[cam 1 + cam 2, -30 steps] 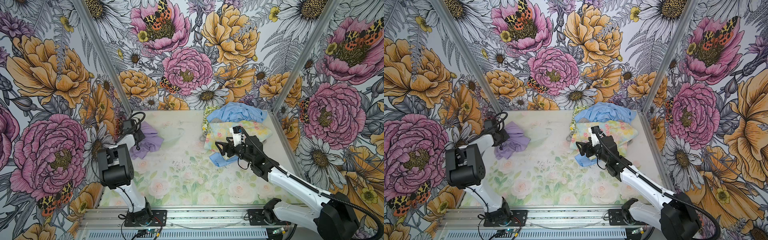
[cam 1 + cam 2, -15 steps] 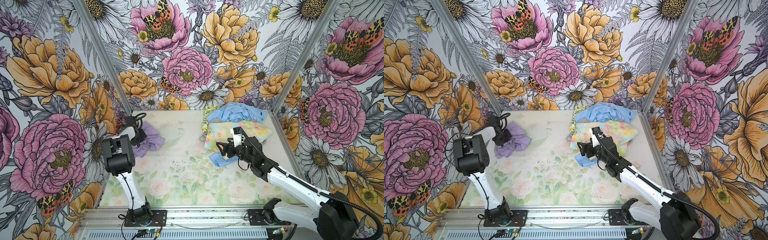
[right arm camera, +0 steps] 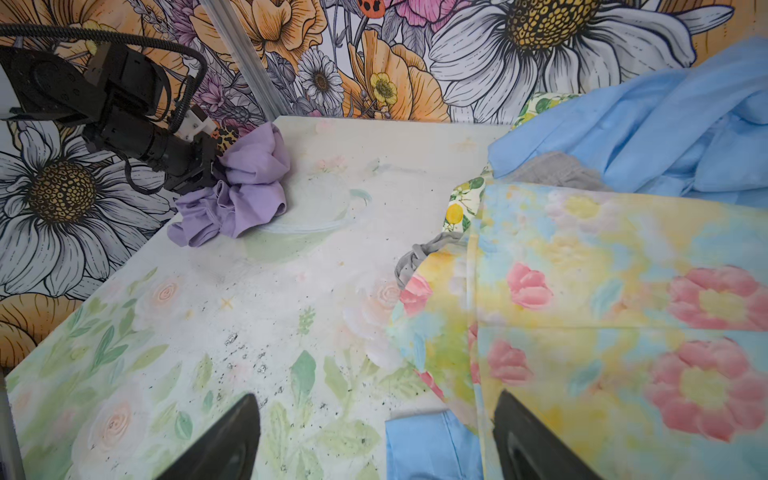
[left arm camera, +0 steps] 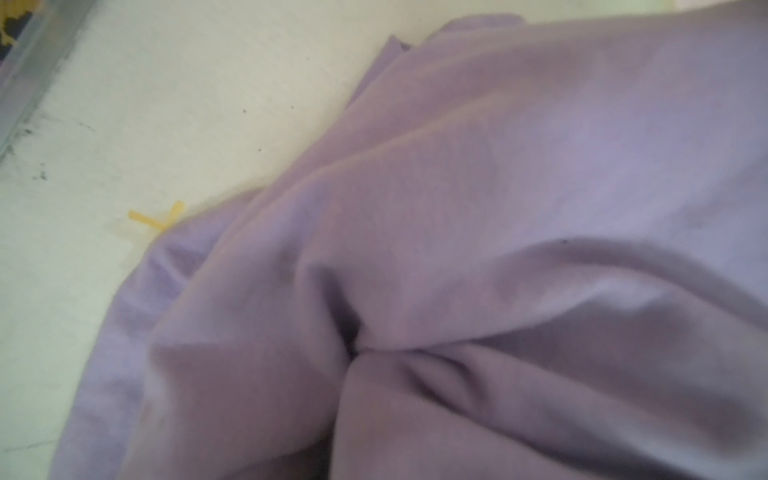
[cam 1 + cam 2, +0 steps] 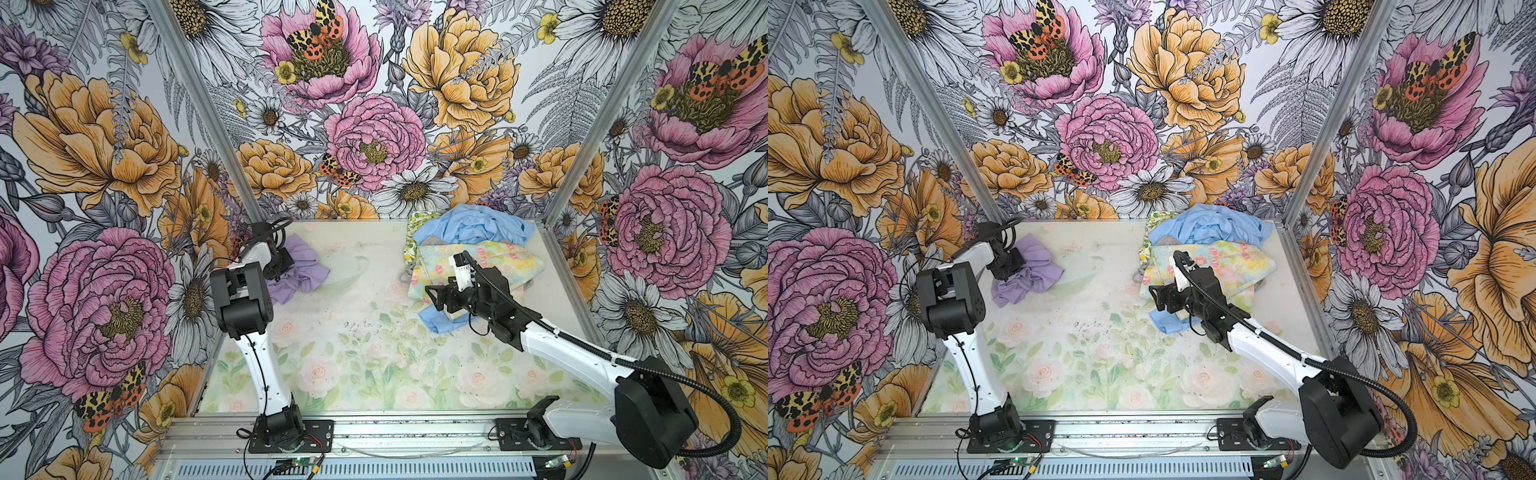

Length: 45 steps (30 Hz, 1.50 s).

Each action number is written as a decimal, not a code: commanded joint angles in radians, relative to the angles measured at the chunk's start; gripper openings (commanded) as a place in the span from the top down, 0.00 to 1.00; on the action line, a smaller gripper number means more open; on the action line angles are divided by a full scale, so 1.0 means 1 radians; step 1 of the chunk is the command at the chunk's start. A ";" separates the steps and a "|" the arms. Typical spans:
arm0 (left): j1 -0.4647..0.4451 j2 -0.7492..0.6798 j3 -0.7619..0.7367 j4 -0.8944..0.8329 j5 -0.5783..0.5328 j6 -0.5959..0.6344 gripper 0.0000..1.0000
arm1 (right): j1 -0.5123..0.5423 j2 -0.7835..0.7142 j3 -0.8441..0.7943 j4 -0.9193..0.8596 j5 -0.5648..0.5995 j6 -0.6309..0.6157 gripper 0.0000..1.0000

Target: Pick out a specific cloth from the pile

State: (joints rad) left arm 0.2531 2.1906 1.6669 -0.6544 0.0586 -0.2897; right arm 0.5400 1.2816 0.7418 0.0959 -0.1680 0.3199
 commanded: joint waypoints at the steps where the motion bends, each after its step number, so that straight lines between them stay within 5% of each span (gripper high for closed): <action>1: -0.029 0.008 -0.033 -0.021 0.008 0.019 0.72 | 0.008 0.028 0.066 -0.009 -0.038 -0.015 0.11; 11: -0.041 -0.179 -0.061 -0.021 -0.022 0.040 0.17 | 0.009 0.012 0.113 -0.061 -0.006 0.001 0.09; 15: -0.050 -0.246 -0.071 -0.021 -0.024 0.049 0.04 | 0.009 -0.007 0.134 -0.098 0.011 -0.008 0.09; 33: -0.153 -0.624 -0.280 0.112 -0.070 0.109 0.01 | -0.010 -0.078 0.183 -0.190 0.122 -0.055 0.05; 45: -0.233 -0.969 -0.604 0.410 0.036 0.126 0.01 | -0.194 -0.240 0.126 -0.206 0.160 -0.085 0.00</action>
State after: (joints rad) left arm 0.0288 1.2846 1.1263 -0.3809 0.0433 -0.1822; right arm 0.3763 1.0866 0.8864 -0.1051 -0.0288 0.2623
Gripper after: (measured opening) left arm 0.987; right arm 0.995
